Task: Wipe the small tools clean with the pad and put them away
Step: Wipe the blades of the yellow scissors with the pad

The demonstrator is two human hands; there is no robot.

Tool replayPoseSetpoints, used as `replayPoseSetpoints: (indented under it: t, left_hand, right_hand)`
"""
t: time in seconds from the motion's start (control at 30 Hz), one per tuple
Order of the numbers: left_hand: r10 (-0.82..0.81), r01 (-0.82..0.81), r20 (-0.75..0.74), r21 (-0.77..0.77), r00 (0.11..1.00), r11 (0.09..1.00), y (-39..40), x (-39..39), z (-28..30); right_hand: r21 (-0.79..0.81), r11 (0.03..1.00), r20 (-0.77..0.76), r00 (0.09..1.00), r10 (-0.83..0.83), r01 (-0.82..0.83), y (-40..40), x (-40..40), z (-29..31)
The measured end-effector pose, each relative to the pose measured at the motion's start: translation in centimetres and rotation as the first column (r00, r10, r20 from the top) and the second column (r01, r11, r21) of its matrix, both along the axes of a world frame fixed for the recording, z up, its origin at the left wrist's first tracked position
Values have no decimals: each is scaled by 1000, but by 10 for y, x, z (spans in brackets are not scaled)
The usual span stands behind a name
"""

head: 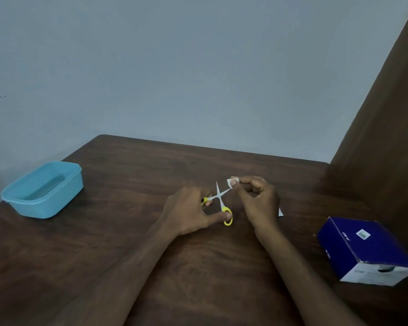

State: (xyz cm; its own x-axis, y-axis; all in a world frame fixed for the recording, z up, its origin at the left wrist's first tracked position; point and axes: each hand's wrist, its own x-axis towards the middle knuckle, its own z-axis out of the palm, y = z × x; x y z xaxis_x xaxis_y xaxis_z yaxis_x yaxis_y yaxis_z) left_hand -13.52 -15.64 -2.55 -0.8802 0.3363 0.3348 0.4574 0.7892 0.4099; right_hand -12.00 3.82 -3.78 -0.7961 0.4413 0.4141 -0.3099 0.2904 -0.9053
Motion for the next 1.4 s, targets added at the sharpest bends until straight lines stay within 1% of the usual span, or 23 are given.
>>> replayPoseSetpoints:
  t: [0.07, 0.13, 0.23, 0.33, 0.4, 0.47, 0.53, 0.6, 0.63, 0.67, 0.73, 0.8, 0.83, 0.9, 0.93, 1.0, 1.1, 1.17, 1.23, 1.3, 1.37, 1.4]
  left_hand:
    - [10, -10, 8, 6, 1000, 1000, 0, -3, -1]
    - [6, -6, 19, -4, 1000, 1000, 0, -5, -1]
    - [1, -1, 5, -28, 1000, 1000, 0, -5, -1]
    - [-26, 26, -13, -66, 1000, 997, 0, -4, -1]
    - [-42, 41, -9, -69, 999, 997, 0, -3, -1]
    - [-73, 72, -14, -58, 997, 996, -1, -3, -1]
    - [-116, 116, -16, -42, 993, 992, -1, -2, -1]
    - [-133, 132, -10, -43, 991, 990, 0, 1, 0]
    - [-132, 132, -10, -44, 991, 990, 0, 1, 0]
    - [-131, 130, -7, -41, 991, 991, 1, 2, 1]
    - [-125, 126, 18, -43, 992, 991, 1, 2, 3]
    - [-123, 124, 27, -53, 992, 991, 1, 1, 4]
    - [-131, 132, 24, -54, 991, 990, 1, 1, 3]
    - [-161, 162, 19, -49, 987, 986, 0, 1, 4]
    - [-174, 175, 24, -42, 984, 984, 0, 2, 4]
    - [-188, 189, 42, -18, 981, 982, -1, 2, 4]
    - [-194, 195, 44, -30, 980, 980, 0, 3, 5]
    - [-191, 193, 50, -38, 980, 981, 0, 4, 7]
    - [-179, 182, 58, -42, 982, 983, 0, 3, 8]
    - [-158, 162, 65, -55, 985, 985, 0, 3, 7]
    - [-146, 149, 50, -65, 988, 987, 1, 3, 6]
    - [-150, 153, 46, -59, 988, 986, 1, 3, 7]
  right_hand:
    - [-92, 995, -13, 999, -46, 45, 5, -1, 2]
    - [-114, 993, -25, 1000, -16, 13, 7, -3, 4]
    - [-3, 995, -20, 995, 97, -97, -1, 2, 4]
    - [104, 974, 6, 979, 202, -202, -10, 7, 3]
    - [201, 962, 12, 982, 188, -187, -11, 8, 2]
    - [254, 962, -5, 994, 108, -104, -11, 7, 1]
    - [192, 981, -2, 1000, 27, -26, -9, 5, 2]
    - [49, 999, 9, 1000, -18, 17, -6, 4, 3]
    - [-13, 999, -12, 999, -32, 32, -5, 5, 5]
    - [-61, 998, -34, 999, -31, 29, -3, 7, 8]
    - [-109, 992, -55, 997, 53, -59, 0, 11, 13]
    - [-93, 977, -37, 982, 188, -190, -2, 17, 13]
    - [-31, 973, 2, 973, 229, -229, -4, 19, 11]
    - [138, 966, 71, 975, 209, -217, -7, 20, 7]
    - [183, 965, 81, 981, 177, -190, -8, 20, 6]
    - [159, 973, 86, 984, 156, -168, -9, 19, 6]
    - [36, 991, 106, 986, 126, -131, -15, 15, 9]
    - [-89, 993, 46, 995, 88, -84, -19, 13, 13]
    - [-164, 982, -13, 995, 96, -97, -18, 15, 18]
    - [-131, 976, -4, 984, 177, -176, -14, 21, 16]
    - [-45, 968, 70, 966, 249, -246, -11, 27, 7]
    - [-5, 966, 115, 960, 257, -258, -10, 28, 3]
